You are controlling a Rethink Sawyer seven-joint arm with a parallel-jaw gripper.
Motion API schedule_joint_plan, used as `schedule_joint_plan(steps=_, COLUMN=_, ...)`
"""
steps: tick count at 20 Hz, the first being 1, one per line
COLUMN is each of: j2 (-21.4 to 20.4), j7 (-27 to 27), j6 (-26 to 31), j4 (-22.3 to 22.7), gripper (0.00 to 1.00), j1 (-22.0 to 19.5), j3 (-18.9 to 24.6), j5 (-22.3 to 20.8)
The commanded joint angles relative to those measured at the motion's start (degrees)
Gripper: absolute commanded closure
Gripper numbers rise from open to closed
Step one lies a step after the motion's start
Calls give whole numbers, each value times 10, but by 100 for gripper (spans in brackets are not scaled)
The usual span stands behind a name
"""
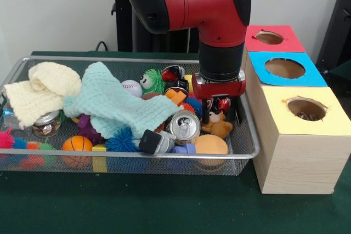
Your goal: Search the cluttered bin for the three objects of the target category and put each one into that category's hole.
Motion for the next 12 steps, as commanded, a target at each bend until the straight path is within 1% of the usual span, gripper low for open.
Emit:
schedule_joint_plan(steps=1, j2=34, j7=19, j6=-32, j4=-68, gripper=0, j1=2, j3=-10, j5=-16)
schedule_joint_plan(steps=6, j2=57, j7=16, j6=-45, j4=-76, gripper=0, j1=-3, j3=-6, j5=-17)
schedule_joint_plan(steps=12, j2=70, j7=14, j6=-52, j4=-80, gripper=0, j1=-8, j3=-2, j5=-15)
